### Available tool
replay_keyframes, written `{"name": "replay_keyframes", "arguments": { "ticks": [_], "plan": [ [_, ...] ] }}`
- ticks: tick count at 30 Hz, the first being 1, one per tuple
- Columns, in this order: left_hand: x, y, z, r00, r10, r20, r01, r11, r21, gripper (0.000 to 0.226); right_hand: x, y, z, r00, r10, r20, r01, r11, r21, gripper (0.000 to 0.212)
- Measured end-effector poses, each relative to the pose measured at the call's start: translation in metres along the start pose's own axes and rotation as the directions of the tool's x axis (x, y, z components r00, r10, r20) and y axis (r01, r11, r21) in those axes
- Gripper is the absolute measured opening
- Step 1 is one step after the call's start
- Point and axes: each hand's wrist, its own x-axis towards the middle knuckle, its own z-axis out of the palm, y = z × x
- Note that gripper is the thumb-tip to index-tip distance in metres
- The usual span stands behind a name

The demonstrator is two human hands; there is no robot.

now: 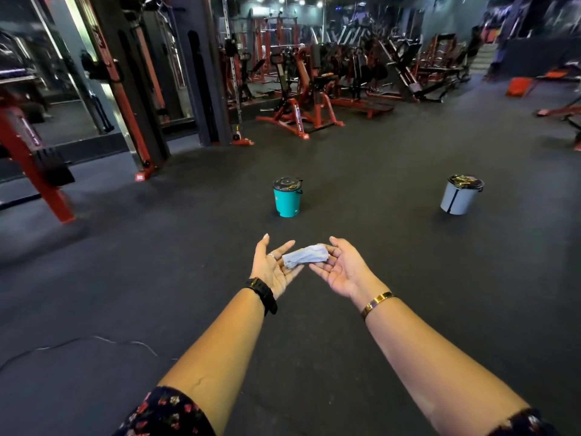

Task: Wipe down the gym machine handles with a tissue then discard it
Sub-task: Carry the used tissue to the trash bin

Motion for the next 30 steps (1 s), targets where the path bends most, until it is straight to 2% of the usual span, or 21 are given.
{"name": "replay_keyframes", "arguments": {
  "ticks": [5,11,19,23,30],
  "plan": [
    [0.063,0.037,0.009,1.0,0.008,-0.019,-0.009,0.998,-0.063,0.066,0.067,-0.033,0.026,1.0,0.02,-0.011,-0.02,1.0,0.004,0.033],
    [0.145,0.087,-0.013,0.998,0.009,-0.055,-0.017,0.99,-0.141,0.066,0.161,-0.044,0.074,0.997,0.059,-0.042,-0.057,0.998,0.036,0.032],
    [0.277,0.201,-0.053,0.999,0.001,-0.051,-0.007,0.994,-0.109,0.066,0.301,-0.067,0.173,0.995,0.076,-0.068,-0.073,0.996,0.047,0.03],
    [0.339,0.258,-0.067,1.0,0.014,-0.027,-0.016,0.996,-0.085,0.065,0.371,-0.077,0.22,0.996,0.061,-0.065,-0.057,0.996,0.064,0.035],
    [0.437,0.323,-0.086,0.999,0.01,-0.04,-0.013,0.997,-0.082,0.065,0.474,-0.1,0.278,0.996,0.065,-0.065,-0.06,0.995,0.076,0.04]
  ]
}}
